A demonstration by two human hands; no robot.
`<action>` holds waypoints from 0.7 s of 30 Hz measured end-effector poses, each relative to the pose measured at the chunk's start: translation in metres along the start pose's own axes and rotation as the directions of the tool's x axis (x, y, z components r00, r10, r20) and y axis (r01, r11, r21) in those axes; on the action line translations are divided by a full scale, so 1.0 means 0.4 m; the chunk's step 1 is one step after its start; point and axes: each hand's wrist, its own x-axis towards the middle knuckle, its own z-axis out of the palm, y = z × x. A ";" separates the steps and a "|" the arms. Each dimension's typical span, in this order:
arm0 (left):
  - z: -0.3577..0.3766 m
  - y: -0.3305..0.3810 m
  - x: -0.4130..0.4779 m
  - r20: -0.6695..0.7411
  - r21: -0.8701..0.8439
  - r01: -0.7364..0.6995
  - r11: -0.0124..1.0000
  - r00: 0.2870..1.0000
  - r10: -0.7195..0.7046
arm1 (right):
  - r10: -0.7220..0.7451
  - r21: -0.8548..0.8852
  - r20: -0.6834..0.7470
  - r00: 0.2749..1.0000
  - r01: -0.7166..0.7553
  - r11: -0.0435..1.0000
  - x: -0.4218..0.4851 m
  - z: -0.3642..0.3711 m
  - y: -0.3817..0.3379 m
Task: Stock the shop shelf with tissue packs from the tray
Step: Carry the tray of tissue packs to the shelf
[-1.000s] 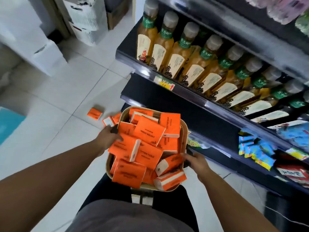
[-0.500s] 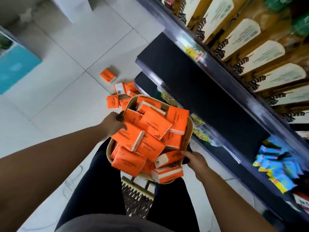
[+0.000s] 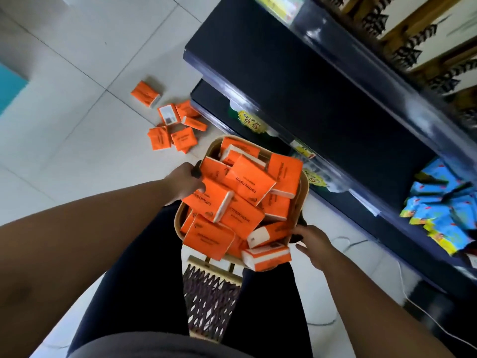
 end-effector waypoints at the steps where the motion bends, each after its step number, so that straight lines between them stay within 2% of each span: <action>1: 0.007 0.003 0.009 0.001 0.020 -0.005 1.000 1.000 0.005 | 0.001 0.021 -0.004 1.000 -0.001 1.000 0.009 -0.005 0.010; 5: 0.026 0.012 0.036 -0.017 0.056 0.005 0.998 1.000 -0.004 | 0.040 0.069 -0.003 0.999 -0.040 0.997 0.044 0.001 0.038; 12: 0.069 -0.027 0.107 0.092 0.164 -0.004 0.986 0.996 -0.012 | 0.075 0.088 -0.050 0.996 -0.070 0.994 0.156 0.026 0.066; 17: 0.160 -0.061 0.195 0.023 0.170 0.026 0.985 0.999 -0.031 | 0.072 0.010 -0.045 0.996 -0.072 0.997 0.320 0.032 0.114; 21: 0.244 -0.083 0.262 0.024 0.202 0.014 0.979 1.000 -0.019 | 0.091 -0.133 -0.096 0.991 -0.103 0.986 0.422 0.023 0.173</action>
